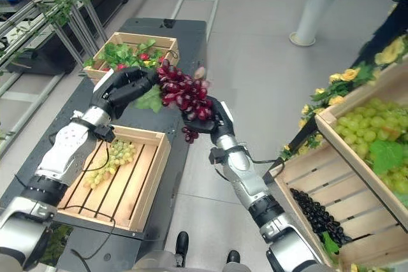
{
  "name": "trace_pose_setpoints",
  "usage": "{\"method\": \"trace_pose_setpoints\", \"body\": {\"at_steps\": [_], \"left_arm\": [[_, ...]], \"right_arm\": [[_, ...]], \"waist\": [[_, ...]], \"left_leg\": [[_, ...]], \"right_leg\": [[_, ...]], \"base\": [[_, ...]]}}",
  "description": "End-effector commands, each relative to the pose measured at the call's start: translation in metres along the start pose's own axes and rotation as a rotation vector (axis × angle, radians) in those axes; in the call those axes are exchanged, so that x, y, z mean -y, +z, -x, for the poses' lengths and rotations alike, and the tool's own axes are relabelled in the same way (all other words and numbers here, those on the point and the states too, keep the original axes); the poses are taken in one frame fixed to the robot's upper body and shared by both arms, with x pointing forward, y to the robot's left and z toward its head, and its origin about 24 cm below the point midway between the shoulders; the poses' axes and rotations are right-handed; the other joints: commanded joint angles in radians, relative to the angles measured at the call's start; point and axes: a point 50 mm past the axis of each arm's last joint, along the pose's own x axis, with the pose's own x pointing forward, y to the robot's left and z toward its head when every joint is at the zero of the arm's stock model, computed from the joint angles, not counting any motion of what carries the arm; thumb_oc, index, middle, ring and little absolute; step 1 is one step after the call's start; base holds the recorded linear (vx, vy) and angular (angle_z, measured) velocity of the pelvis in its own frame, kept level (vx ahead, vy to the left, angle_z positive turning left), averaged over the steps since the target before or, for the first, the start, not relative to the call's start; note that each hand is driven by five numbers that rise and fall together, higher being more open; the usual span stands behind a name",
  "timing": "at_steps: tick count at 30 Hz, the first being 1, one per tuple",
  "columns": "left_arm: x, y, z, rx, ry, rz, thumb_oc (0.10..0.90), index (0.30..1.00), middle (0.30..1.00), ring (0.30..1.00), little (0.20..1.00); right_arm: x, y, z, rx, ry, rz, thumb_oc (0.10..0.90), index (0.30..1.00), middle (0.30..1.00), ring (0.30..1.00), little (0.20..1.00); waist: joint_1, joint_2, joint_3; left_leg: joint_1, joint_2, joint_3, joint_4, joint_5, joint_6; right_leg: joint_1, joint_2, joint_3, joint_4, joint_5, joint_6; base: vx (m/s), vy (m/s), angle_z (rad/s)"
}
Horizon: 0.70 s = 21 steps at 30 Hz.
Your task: Pick up the fruits from the basket on one side to the basket on the other side
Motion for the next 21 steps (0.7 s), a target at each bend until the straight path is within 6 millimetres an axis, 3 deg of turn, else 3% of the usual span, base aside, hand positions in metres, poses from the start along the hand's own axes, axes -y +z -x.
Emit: {"method": "trace_pose_setpoints", "body": {"at_steps": [1,3,7,13,15,16,17,21], "left_arm": [[-0.022,0.004,0.001,0.085,0.129,0.031,0.800,0.900,0.900,0.900,0.900],[-0.021,-0.008,0.010,0.059,0.136,0.061,0.800,0.900,0.900,0.900,0.900],[-0.019,-0.017,0.020,0.062,0.123,0.110,0.800,0.900,0.900,0.900,0.900],[-0.008,-0.045,0.046,0.043,0.119,0.179,0.800,0.900,0.900,0.900,0.900],[-0.011,-0.068,0.066,-0.005,0.198,0.226,0.800,0.900,0.900,0.900,0.900],[-0.011,-0.068,0.066,-0.005,0.198,0.226,0.800,0.900,0.900,0.900,0.900],[-0.007,-0.084,0.078,-0.058,0.237,0.214,0.800,0.900,0.900,0.900,0.900],[0.005,-0.108,0.097,-0.125,0.298,0.241,0.800,0.900,0.900,0.900,0.900]], "right_arm": [[0.005,0.054,0.000,0.311,0.065,-0.060,0.400,0.300,0.300,0.300,0.300],[0.024,0.055,0.010,0.309,0.029,-0.010,0.400,0.300,0.300,0.300,0.300],[0.042,0.052,0.022,0.285,0.012,0.071,0.400,0.300,0.300,0.300,0.300],[0.075,0.036,0.052,0.225,-0.083,0.159,0.400,0.300,0.300,0.300,0.300],[0.089,0.021,0.068,0.166,-0.141,0.168,0.400,0.300,0.300,0.300,0.300],[0.089,0.021,0.068,0.166,-0.141,0.168,0.400,0.300,0.300,0.300,0.300],[0.096,0.009,0.076,0.124,-0.188,0.171,0.400,0.300,0.300,0.300,0.300],[0.104,-0.010,0.090,0.056,-0.260,0.134,0.400,0.300,0.300,0.300,0.300]], "waist": [[-0.021,0.019,-0.173],[-0.036,0.015,-0.167],[-0.050,0.008,-0.162],[-0.070,-0.005,-0.149],[-0.082,-0.010,-0.141],[-0.082,-0.010,-0.140],[-0.091,-0.013,-0.135],[-0.103,-0.021,-0.118]], "left_leg": [[0.058,-0.043,-0.018,0.002,-0.144,-0.028],[0.066,-0.040,-0.004,0.002,-0.147,-0.027],[0.072,-0.037,0.015,0.002,-0.150,-0.026],[0.083,-0.031,0.037,0.002,-0.157,-0.020],[0.091,-0.028,0.052,0.002,-0.163,-0.018],[0.091,-0.028,0.053,0.002,-0.163,-0.018],[0.096,-0.026,0.063,0.002,-0.167,-0.015],[0.102,-0.021,0.083,0.002,-0.172,-0.011]], "right_leg": [[-0.017,0.056,-0.019,0.002,-0.002,-0.074],[-0.013,0.059,-0.008,0.002,-0.002,-0.074],[-0.012,0.063,0.000,0.002,0.000,-0.073],[-0.009,0.068,0.020,0.002,0.003,-0.073],[-0.008,0.071,0.034,0.002,0.003,-0.074],[-0.007,0.071,0.035,0.002,0.003,-0.074],[-0.007,0.074,0.047,0.002,0.004,-0.074],[-0.014,0.080,0.070,0.008,0.007,-0.075]], "base": [[0.03,-0.003,-0.21],[0.04,-0.010,-0.20],[0.02,-0.033,-0.20],[0.02,-0.041,-0.15],[0.02,-0.021,-0.08],[0.03,-0.011,-0.23],[0.03,-0.008,-0.27],[0.01,0.000,-0.21]]}}
